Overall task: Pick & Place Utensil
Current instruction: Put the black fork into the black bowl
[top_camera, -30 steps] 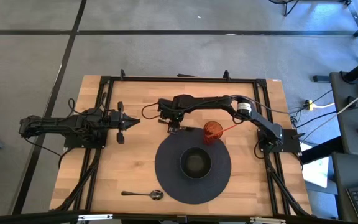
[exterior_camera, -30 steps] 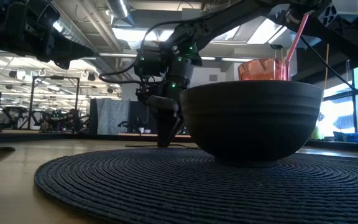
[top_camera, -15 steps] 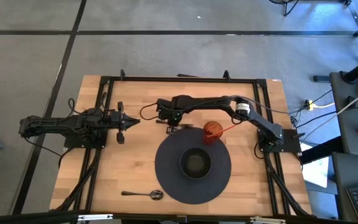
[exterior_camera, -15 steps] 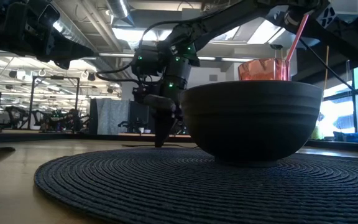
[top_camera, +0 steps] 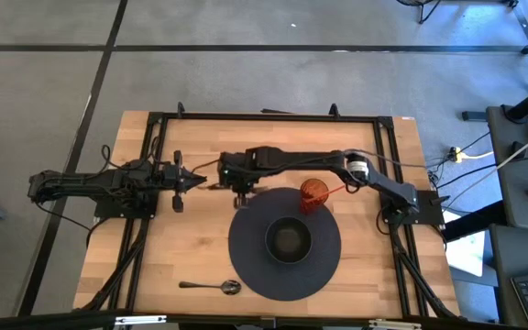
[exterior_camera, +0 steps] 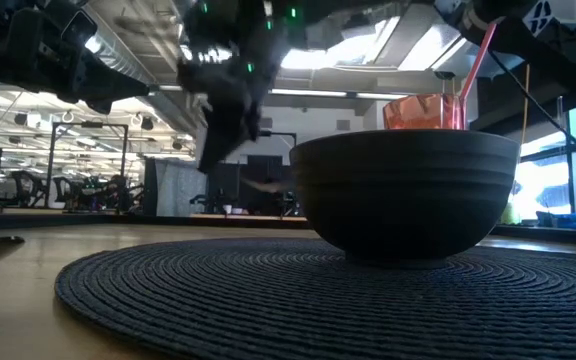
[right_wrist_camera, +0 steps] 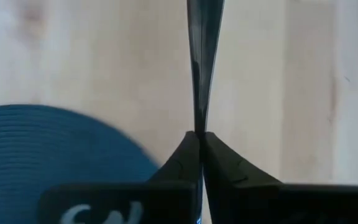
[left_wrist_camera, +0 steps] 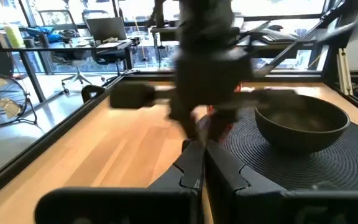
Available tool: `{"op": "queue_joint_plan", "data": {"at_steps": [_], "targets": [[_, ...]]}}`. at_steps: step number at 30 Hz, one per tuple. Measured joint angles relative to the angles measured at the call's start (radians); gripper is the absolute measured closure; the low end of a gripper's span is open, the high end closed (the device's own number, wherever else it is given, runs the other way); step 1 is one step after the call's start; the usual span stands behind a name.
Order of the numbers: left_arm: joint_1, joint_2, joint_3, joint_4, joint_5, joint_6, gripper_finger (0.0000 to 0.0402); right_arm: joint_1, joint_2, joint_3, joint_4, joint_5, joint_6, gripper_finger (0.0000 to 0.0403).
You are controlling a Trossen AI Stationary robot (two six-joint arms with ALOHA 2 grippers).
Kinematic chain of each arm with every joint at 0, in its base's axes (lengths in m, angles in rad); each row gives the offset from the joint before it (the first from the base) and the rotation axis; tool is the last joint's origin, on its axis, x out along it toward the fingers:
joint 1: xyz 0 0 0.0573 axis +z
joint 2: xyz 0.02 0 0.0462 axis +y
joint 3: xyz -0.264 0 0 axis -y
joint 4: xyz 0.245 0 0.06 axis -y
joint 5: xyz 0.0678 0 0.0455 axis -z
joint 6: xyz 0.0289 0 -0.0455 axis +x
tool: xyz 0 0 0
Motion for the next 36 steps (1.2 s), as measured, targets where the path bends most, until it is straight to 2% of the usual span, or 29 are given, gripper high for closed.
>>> {"op": "queue_joint_plan", "data": {"at_steps": [4, 26, 28, 36], "targets": [[0.000, 0.000, 0.000, 0.000, 0.000, 0.000, 0.0397, 0.042, -0.013, 0.049, -0.028, -0.020, -0.017, 0.0397], [0.000, 0.000, 0.000, -0.002, 0.000, 0.000, 0.0395, 0.200, -0.386, 0.033, -0.004, -0.055, -0.034, 0.0397], [0.000, 0.000, 0.000, -0.002, 0.000, 0.000, 0.0397, 0.230, -0.419, 0.033, -0.004, -0.032, -0.038, 0.0397], [0.000, 0.000, 0.000, -0.002, 0.000, 0.000, 0.0394, 0.396, -0.498, 0.033, -0.059, 0.171, -0.026, 0.0397]]}}
